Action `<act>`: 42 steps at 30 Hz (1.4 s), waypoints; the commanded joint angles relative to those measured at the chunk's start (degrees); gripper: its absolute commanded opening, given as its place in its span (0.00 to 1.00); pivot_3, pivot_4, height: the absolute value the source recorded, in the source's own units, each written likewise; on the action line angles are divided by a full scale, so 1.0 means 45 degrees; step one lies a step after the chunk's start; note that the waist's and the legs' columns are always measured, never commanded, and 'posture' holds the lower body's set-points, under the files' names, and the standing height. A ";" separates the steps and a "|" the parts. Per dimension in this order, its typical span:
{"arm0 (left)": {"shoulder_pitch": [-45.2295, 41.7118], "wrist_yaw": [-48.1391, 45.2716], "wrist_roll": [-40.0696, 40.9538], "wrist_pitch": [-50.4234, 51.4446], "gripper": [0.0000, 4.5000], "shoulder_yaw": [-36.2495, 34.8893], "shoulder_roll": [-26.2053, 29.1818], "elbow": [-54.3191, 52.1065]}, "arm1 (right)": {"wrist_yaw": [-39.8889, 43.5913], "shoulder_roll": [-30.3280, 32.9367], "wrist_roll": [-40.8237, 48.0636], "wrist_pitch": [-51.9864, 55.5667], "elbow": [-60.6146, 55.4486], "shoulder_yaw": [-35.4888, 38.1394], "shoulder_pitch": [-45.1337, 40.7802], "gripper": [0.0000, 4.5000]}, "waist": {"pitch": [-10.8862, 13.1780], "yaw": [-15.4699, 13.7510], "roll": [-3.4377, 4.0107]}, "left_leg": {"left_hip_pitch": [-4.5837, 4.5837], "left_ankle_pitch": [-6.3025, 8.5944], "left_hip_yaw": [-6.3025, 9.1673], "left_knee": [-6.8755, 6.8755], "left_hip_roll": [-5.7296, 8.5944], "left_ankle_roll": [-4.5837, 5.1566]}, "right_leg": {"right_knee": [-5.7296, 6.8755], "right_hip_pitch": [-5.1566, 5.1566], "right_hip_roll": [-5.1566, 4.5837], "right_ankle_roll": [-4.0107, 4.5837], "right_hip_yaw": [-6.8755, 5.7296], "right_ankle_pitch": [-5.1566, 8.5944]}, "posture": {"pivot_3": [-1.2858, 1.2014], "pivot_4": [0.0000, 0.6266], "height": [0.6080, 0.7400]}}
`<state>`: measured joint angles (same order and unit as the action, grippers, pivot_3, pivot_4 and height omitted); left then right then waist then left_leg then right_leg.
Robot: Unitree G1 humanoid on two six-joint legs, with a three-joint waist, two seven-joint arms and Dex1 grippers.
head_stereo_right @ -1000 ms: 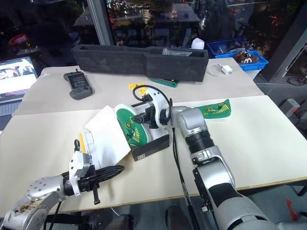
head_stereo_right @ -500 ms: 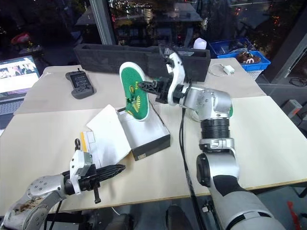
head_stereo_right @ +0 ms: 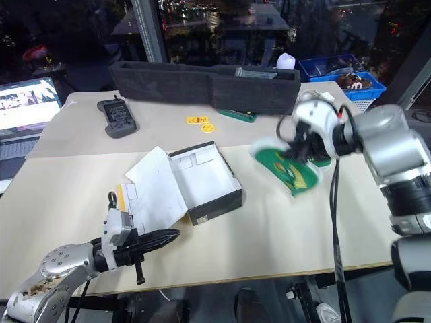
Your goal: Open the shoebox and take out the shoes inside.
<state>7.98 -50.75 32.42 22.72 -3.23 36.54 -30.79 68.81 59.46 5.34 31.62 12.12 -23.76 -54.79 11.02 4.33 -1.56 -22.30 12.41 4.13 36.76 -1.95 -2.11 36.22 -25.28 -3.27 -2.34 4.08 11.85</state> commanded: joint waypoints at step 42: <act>0.0578 -0.0934 -0.0442 -0.1757 0.00 0.0513 -0.0454 0.1065 | -0.2721 -0.3418 -0.6585 -1.0290 1.1138 -0.0139 -0.4052 0.89 | -0.0027 -0.0026 -0.0045 | 0.0192 0.0003 0.0004 -0.0011 0.0007 0.0002 | -0.0027 0.0207 -0.0005 0.0046 0.0009 0.0016 | 0.52 0.24 0.85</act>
<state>10.28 -54.29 30.66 16.51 -1.00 34.69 -25.63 56.34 43.40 -25.67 -14.72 65.04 -26.64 -70.42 10.89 4.21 -1.76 -21.45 12.42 4.15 36.71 -1.93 -2.10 36.11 -24.37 -3.28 -2.19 4.12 11.89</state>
